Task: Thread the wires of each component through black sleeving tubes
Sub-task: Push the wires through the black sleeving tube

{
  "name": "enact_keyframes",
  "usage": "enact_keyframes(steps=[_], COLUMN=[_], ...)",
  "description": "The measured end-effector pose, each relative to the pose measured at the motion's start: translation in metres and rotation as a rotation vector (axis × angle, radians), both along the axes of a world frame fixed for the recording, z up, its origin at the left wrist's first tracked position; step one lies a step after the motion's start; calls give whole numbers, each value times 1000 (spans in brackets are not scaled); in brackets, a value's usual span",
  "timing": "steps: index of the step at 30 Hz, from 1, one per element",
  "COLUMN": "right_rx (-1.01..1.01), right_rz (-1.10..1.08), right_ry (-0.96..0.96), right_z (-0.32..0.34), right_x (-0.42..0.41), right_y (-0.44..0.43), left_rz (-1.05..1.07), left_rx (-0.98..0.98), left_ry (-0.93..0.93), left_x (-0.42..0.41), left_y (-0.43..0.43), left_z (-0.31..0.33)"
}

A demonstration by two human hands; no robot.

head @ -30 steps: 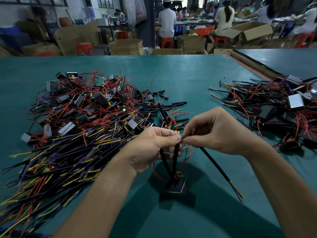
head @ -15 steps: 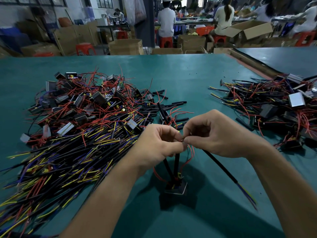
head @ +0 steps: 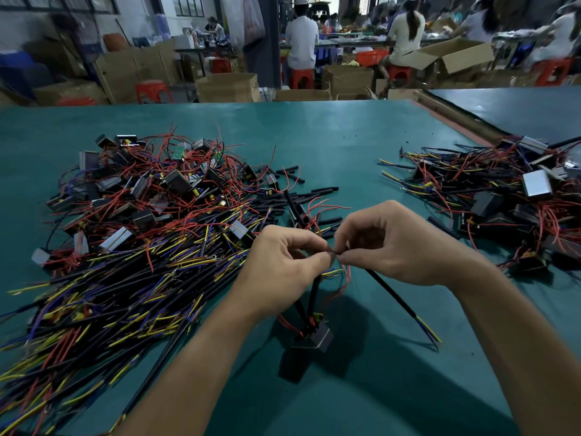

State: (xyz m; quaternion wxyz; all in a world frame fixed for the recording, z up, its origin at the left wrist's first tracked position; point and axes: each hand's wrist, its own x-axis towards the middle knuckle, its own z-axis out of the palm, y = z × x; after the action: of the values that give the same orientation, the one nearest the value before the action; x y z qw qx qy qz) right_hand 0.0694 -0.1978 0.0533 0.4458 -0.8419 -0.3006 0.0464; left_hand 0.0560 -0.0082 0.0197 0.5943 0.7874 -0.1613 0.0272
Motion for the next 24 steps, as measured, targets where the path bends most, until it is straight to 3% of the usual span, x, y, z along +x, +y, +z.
enact_keyframes(steps=[5, 9, 14, 24], right_rx=[154, 139, 107, 91], right_rz=[-50, -83, -82, -110], right_ry=[110, 100, -7, -49], right_z=[-3, -5, -5, -10], right_x=[5, 6, 6, 5], right_y=[-2, -1, 3, 7], left_rz=[-24, -49, -35, 57], left_rx=[-96, -140, -157, -107], left_ry=[116, 200, 182, 101], left_x=[1, 1, 1, 5], left_y=[2, 3, 2, 0], left_z=[5, 7, 5, -1])
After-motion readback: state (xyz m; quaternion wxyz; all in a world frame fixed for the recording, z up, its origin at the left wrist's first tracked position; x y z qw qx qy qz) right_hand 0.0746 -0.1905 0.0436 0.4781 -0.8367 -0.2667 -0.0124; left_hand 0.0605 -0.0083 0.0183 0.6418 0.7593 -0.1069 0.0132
